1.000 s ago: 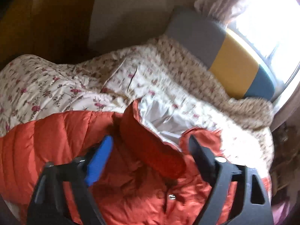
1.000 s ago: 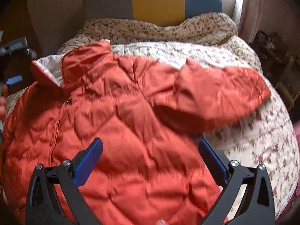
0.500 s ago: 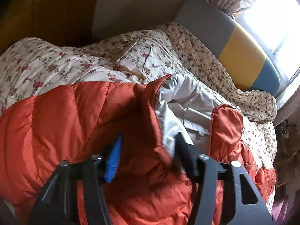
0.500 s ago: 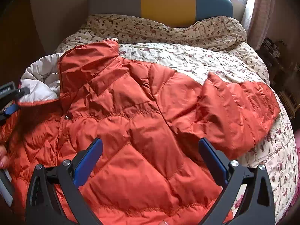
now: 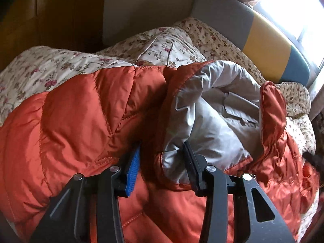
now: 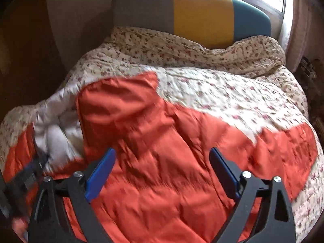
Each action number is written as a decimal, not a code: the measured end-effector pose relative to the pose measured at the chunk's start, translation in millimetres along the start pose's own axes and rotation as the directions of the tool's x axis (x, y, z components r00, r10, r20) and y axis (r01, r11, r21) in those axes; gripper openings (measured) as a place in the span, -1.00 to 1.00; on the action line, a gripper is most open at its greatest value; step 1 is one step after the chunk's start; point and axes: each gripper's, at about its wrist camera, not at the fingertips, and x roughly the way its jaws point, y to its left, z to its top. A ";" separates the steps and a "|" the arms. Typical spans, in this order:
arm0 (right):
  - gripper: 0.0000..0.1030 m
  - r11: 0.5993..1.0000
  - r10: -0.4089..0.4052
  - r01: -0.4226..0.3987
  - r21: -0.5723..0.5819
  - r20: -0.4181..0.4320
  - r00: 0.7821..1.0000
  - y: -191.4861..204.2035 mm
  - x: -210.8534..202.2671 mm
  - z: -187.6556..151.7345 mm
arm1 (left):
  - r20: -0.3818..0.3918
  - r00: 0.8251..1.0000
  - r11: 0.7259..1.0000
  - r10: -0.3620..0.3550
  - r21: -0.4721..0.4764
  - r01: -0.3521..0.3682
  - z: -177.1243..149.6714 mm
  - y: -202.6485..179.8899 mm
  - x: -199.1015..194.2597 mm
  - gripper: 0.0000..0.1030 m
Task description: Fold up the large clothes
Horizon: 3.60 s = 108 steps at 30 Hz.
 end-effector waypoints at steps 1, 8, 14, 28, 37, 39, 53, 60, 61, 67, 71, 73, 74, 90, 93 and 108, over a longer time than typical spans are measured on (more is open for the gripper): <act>0.72 1.000 0.016 -0.016 0.010 0.000 1.000 3.0 4.0 7.3 | 0.009 1.000 1.000 0.003 0.005 -0.003 -2.4 -0.3 -0.1 -0.17; 0.74 0.980 0.135 -0.134 0.149 0.006 0.991 19.4 38.7 56.5 | 0.038 0.999 1.000 -0.015 -0.011 0.015 -8.2 5.8 2.4 -0.17; -0.21 0.975 0.141 -0.120 0.187 -0.103 0.985 28.5 87.2 64.4 | 0.035 0.999 1.000 -0.023 -0.018 0.023 -9.8 6.9 3.0 -0.17; -0.99 0.988 0.123 -0.118 0.094 -0.046 0.991 -36.8 35.2 -6.5 | 0.031 0.999 0.999 -0.039 -0.032 0.040 -11.1 8.0 3.5 -0.17; -0.49 0.950 0.239 -0.213 0.229 -0.092 0.967 -92.7 20.4 -53.8 | 0.018 0.997 0.995 -0.080 -0.055 0.081 -8.9 13.9 -2.6 -0.17; 0.52 0.921 0.277 -0.268 0.284 0.006 0.961 -107.8 -0.8 -45.6 | 0.006 0.996 0.994 -0.090 -0.068 0.090 -5.3 18.4 -8.6 -0.16; -0.80 0.958 0.214 -0.191 0.215 -0.089 0.973 -46.2 44.5 53.2 | -0.039 0.999 1.000 0.002 -0.004 -0.002 33.8 6.9 -2.1 -0.34; -0.97 0.990 0.136 -0.135 0.038 -0.033 0.990 -93.6 0.7 -27.5 | -0.043 0.999 0.999 -0.012 -0.031 0.010 6.9 32.1 -21.6 -0.55; -0.97 0.991 0.128 -0.126 0.034 -0.042 0.991 -100.0 1.6 -40.5 | -0.057 0.998 0.998 -0.018 -0.056 0.015 0.6 38.4 -19.3 -0.55; -1.00 0.982 0.139 -0.126 0.144 -0.084 0.987 -131.7 27.1 -78.0 | -0.040 0.998 0.996 -0.051 -0.080 0.047 -11.6 44.6 -21.9 -0.61; -0.88 0.957 0.206 -0.190 0.218 -0.054 0.977 -146.4 2.6 -74.9 | -0.055 0.993 0.984 -0.100 -0.150 0.091 -13.3 59.7 -40.3 -0.40; -0.47 0.949 0.229 -0.221 0.224 -0.007 0.973 -145.5 -12.9 -62.9 | -0.019 0.995 0.980 -0.099 -0.174 0.094 -5.2 62.8 -56.1 0.14; -0.33 0.948 0.231 -0.229 0.222 0.021 0.973 -141.1 -21.9 -52.2 | 0.003 0.996 0.980 -0.094 -0.178 0.093 -0.5 60.5 -62.2 0.28; -0.49 0.965 0.235 -0.231 0.123 -0.024 0.972 -33.0 38.0 43.7 | 0.097 0.995 0.974 -0.033 0.227 0.010 101.3 -86.6 -15.2 0.24; -0.50 0.964 0.254 -0.248 0.090 -0.060 0.965 -31.1 40.3 22.1 | 0.056 0.997 0.956 -0.046 0.293 0.028 77.9 -90.8 -10.7 0.14; -0.55 0.987 0.131 -0.129 -0.099 0.010 0.991 -11.7 57.2 -55.5 | 0.102 0.994 0.908 0.028 0.415 -0.068 -4.8 -86.0 9.1 0.14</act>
